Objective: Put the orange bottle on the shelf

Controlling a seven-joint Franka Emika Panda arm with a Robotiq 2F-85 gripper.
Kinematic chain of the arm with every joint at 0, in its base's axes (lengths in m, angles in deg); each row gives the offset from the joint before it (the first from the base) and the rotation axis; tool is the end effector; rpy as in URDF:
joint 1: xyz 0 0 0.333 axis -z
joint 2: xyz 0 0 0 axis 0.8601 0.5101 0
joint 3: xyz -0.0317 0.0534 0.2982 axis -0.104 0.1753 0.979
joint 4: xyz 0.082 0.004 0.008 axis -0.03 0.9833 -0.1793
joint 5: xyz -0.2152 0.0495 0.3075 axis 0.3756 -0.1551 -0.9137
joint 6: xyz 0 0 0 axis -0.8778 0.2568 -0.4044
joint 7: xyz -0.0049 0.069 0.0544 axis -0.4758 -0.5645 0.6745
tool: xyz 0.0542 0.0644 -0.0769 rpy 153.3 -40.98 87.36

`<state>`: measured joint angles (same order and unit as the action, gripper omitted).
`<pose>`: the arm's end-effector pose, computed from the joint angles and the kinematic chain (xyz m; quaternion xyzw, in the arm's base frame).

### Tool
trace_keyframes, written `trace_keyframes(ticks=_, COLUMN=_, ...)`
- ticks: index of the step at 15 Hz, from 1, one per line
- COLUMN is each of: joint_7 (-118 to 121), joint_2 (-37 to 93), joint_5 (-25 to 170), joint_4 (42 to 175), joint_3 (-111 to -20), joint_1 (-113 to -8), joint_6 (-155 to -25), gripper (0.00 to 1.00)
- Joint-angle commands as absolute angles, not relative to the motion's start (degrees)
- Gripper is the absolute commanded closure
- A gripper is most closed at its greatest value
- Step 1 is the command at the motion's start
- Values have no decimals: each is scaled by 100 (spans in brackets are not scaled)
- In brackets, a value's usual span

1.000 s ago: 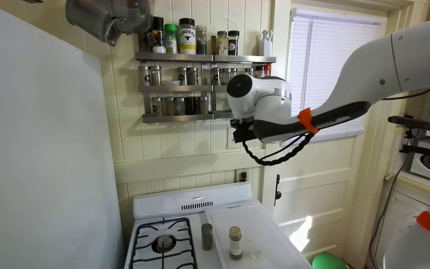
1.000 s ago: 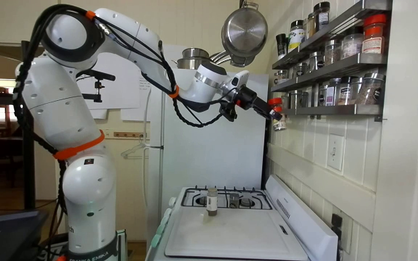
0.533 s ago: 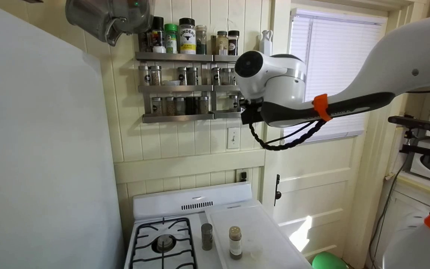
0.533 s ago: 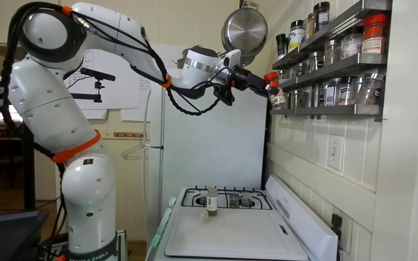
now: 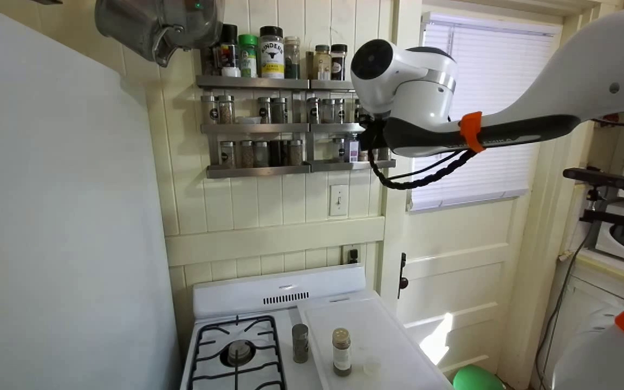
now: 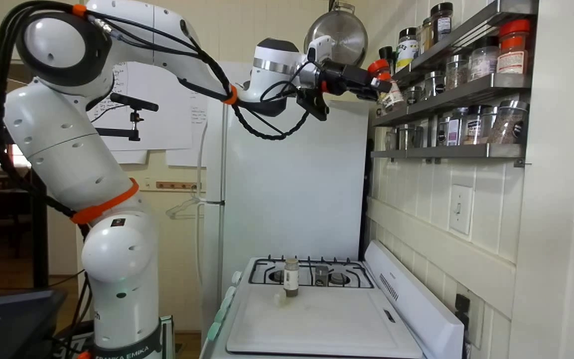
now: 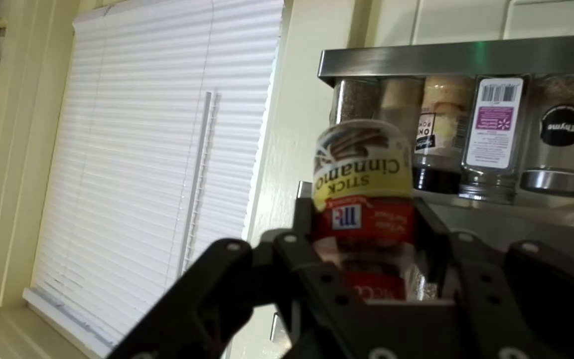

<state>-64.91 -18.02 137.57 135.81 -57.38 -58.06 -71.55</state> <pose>0.4213 -0.0273 0.6995 0.7327 -0.3383 0.4843 0.3378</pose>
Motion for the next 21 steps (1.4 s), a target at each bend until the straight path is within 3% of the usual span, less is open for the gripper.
trace_keyframes(ticks=1, joint_7=-6491, joint_2=-1787, joint_5=13769, joint_4=13555, joint_3=-5765, joint_1=-5854, joint_6=-7124, gripper=51)
trace_keyframes(ticks=4, joint_7=-6491, joint_2=-1772, joint_5=13769, joint_4=13553, joint_3=-5765, joint_1=-5854, joint_6=-7124, gripper=51)
trace_keyframes(ticks=5, joint_7=-6491, joint_2=-1769, joint_5=13769, joint_4=13553, joint_3=-5765, joint_1=-5854, joint_6=-7123, gripper=76)
trace_keyframes(ticks=21, joint_7=-5206, joint_2=-1365, joint_5=13677, joint_4=12333, joint_3=-6143, joint_1=-5807, joint_6=-7494, gripper=76)
